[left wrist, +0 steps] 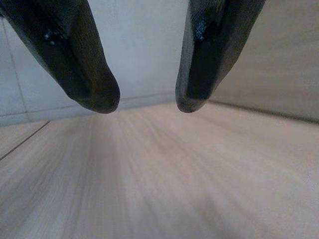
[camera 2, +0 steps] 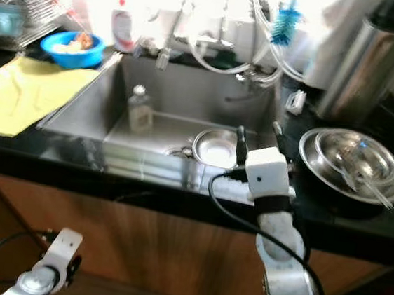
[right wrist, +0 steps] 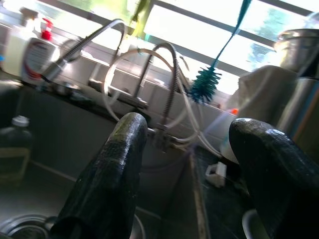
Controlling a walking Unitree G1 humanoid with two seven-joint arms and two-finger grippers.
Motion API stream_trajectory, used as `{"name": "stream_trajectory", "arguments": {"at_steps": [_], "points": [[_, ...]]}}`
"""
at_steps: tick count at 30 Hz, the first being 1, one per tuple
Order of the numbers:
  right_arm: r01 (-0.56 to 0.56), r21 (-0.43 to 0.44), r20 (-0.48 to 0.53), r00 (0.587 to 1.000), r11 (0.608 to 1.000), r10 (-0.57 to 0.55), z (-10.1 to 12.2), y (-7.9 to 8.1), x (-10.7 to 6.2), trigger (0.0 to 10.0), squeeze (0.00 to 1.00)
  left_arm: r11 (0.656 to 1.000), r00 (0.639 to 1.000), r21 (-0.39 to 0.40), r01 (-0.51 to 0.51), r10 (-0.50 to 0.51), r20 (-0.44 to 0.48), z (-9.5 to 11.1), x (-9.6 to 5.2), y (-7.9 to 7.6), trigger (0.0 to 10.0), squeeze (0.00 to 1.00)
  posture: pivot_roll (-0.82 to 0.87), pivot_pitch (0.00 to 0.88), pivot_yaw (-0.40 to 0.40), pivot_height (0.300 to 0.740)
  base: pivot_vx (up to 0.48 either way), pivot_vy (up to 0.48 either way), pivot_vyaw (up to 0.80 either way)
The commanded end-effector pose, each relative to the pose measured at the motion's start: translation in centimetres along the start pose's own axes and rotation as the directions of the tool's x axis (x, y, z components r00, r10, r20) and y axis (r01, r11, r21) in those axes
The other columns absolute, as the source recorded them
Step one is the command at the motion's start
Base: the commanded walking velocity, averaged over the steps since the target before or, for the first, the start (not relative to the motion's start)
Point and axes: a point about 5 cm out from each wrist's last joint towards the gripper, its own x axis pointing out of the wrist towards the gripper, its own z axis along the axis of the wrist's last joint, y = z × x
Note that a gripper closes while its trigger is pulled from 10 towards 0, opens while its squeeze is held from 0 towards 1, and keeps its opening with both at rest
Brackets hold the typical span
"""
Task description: Kitchen organization
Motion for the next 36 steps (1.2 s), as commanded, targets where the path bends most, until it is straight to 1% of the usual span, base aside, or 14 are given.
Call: {"name": "stream_trajectory", "arguments": {"at_steps": [1, 4, 5, 7, 9, 13, 14, 17, 21, 26, 29, 32, 36], "points": [[0.002, 0.004, 0.004, 1.0, 1.0, -0.002, 0.1, 0.2, 0.2, 10.0, 0.0, 1.0, 1.0, 0.003, -0.002, 0.002, -0.024, -0.7, -0.2, 0.0, 10.0, 0.0, -0.07, 0.0, 0.011, 0.74, 0.0, 0.0, 0.0], [0.005, 0.005, 0.008, 1.0, 1.0, -0.005, 0.2, 0.2, 0.2, 10.0, 0.0, 1.0, 1.0, 0.004, -0.002, 0.002, -0.023, -0.7, -0.2, 0.0, 10.0, 0.0, -0.07, 0.0, 0.014, 0.74, 0.0, 0.0, 0.0], [0.015, 0.024, 0.001, 1.0, 1.0, -0.015, 0.1, 0.1, 0.2, 10.0, 0.0, 1.0, 1.0, 0.001, -0.001, 0.002, -0.023, -0.8, -0.2, 0.0, 10.0, 0.0, -0.07, 0.0, 0.014, 0.74, 0.0, 0.0, 0.0], [0.026, 0.033, -0.005, 1.0, 0.999, -0.026, 0.1, 0.0, 0.2, 10.0, 0.0, 1.0, 1.0, -0.001, -0.001, 0.001, -0.022, -0.8, -0.2, 0.0, 10.0, 0.0, -0.07, 0.0, 0.015, 0.74, 0.0, 0.0, 0.0], [0.042, 0.043, -0.022, 0.999, 0.998, -0.041, 0.0, -0.2, 0.3, 10.0, 0.0, 1.0, 1.0, -0.002, 0.0, 0.0, -0.021, -0.7, -0.2, 0.0, 10.0, 0.0, -0.07, 0.0, 0.015, 0.74, 0.0, 0.0, -0.53], [0.054, 0.059, -0.022, 0.998, 0.997, -0.053, 0.0, -0.5, 0.3, 10.0, 0.0, 1.0, 1.0, -0.008, 0.002, -0.002, -0.025, -0.8, -0.2, 0.0, 10.0, 0.0, -0.08, 0.0, 0.015, 0.74, 0.0, 0.0, -0.77], [0.052, 0.053, -0.018, 0.999, 0.997, -0.051, 0.0, -0.5, 0.3, 10.0, 0.0, 1.0, 1.0, -0.018, 0.0, -0.001, -0.027, -0.8, -0.2, 0.0, 10.0, 0.0, -0.07, 0.0, 0.015, 0.74, 0.0, 0.349, 0.0], [0.05, 0.053, -0.014, 0.999, 0.997, -0.049, 0.0, -0.4, 0.3, 10.0, 0.0, 1.0, 1.0, -0.015, 0.001, -0.002, -0.031, -0.9, -0.2, -0.1, 10.0, 0.0, -0.07, 0.0, 0.014, 0.74, 0.0, 0.392, 0.0], [0.035, 0.052, 0.02, 0.999, 0.998, -0.036, 0.7, 0.1, 0.9, 10.0, 0.0, 1.0, 0.999, -0.01, 0.007, -0.007, -0.033, -0.9, -0.2, -0.2, 10.0, 0.0, -0.07, 0.0, 0.015, 0.74, 0.0, 0.48, 0.0], [0.04, 0.07, 0.022, 0.999, 0.997, -0.041, 0.9, 0.1, 1.2, 10.0, 0.0, 1.0, 1.0, 0.005, 0.009, -0.009, -0.024, -0.8, -0.2, -0.3, 10.0, 0.0, -0.07, 0.0, 0.015, 0.74, 0.0, 0.0, 0.0], [0.046, 0.082, 0.01, 0.999, 0.996, -0.046, 0.8, -0.1, 1.3, 10.0, 0.0, 1.0, 1.0, 0.005, 0.007, -0.007, -0.026, -0.8, -0.2, -0.2, 10.0, 0.0, -0.07, 0.0, 0.016, 0.74, 0.0, 0.0, -0.74], [0.047, 0.059, 0.033, 0.998, 0.997, -0.049, 1.0, -0.2, 1.2, 10.0, 0.0, 1.0, 1.0, 0.007, 0.007, -0.007, -0.025, -0.8, -0.2, -0.2, 10.0, 0.0, -0.07, 0.0, 0.017, 0.74, 0.0, 0.0, -0.65], [0.048, 0.066, 0.028, 0.998, 0.997, -0.05, 0.9, -0.1, 1.1, 10.0, 0.0, 1.0, 1.0, 0.01, 0.01, -0.01, -0.019, -0.7, -0.2, -0.3, 10.0, 0.0, -0.07, 0.0, 0.016, 0.74, 0.0, 0.0, 0.0]]}}
